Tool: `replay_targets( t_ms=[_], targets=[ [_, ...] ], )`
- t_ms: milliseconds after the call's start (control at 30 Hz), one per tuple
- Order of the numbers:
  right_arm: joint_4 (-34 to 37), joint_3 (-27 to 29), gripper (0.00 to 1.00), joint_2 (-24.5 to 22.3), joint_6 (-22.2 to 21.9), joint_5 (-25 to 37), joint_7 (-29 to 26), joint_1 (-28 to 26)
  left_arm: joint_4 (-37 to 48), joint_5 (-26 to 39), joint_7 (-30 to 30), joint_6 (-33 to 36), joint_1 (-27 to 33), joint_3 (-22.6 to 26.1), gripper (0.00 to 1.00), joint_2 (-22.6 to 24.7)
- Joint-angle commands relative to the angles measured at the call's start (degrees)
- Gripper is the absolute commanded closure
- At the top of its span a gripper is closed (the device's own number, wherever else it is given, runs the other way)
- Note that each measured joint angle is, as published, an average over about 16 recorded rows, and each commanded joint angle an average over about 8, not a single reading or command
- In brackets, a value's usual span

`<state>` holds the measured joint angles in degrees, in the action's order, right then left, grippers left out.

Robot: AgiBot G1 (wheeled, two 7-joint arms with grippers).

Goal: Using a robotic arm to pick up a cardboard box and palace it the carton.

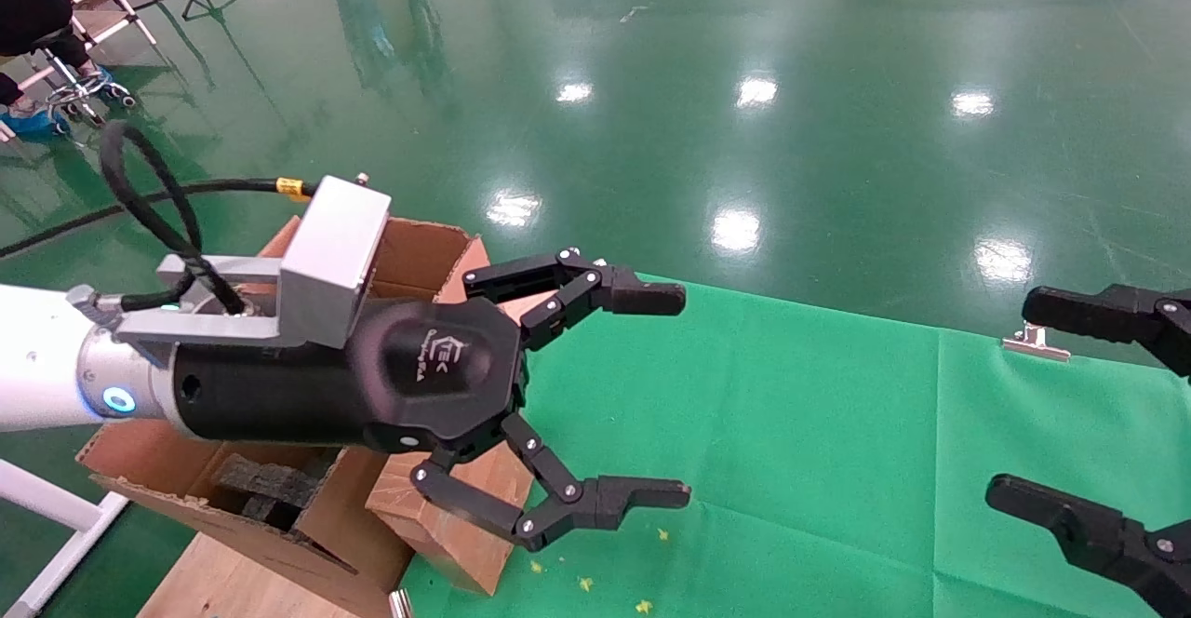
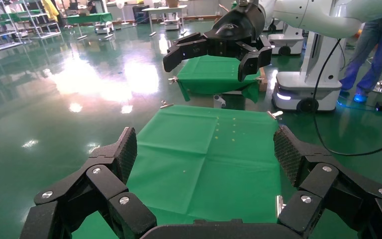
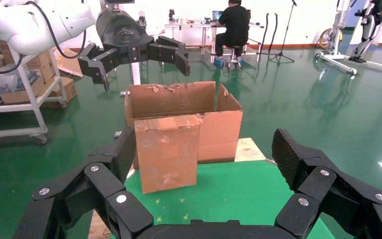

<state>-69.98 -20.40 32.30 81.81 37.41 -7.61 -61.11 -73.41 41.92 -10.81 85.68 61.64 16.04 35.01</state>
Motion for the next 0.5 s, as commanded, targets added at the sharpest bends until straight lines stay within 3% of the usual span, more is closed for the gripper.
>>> replay_targets(
  t_ms=[33,333,500],
  targets=[
    [0.00,0.00,0.00,0.00,0.00,0.00,0.00,0.00,0.00,0.00,0.00,0.00,0.00,0.00,0.00,0.00],
    [0.00,0.00,0.01,0.00,0.00,0.00,0.00,0.00,0.00,0.00,0.00,0.00,0.00,0.00,0.00,0.00],
    [0.00,0.00,0.62,0.00,0.00,0.00,0.00,0.00,0.00,0.00,0.00,0.00,0.00,0.00,0.00,0.00]
  ],
)
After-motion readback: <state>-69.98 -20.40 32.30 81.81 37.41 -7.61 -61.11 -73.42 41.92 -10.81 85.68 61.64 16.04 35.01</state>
